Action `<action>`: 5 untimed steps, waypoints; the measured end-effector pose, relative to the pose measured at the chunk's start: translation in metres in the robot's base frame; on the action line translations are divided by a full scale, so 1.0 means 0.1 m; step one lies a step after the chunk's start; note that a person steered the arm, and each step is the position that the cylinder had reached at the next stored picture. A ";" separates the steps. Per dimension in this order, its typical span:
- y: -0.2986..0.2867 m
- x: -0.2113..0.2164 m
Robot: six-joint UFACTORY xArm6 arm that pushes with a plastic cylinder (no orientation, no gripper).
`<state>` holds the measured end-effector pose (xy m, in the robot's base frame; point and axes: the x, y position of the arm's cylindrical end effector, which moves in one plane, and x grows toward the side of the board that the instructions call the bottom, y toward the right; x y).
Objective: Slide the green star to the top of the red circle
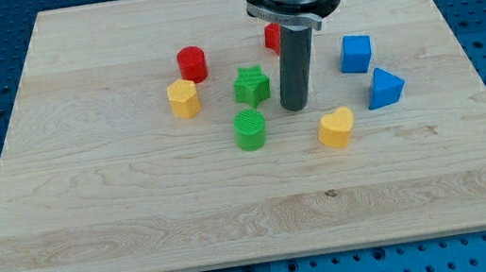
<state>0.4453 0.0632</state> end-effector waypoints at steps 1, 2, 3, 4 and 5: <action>-0.09 0.00; -0.21 0.00; -0.21 0.00; -0.27 -0.10; -0.37 -0.21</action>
<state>0.4246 0.0266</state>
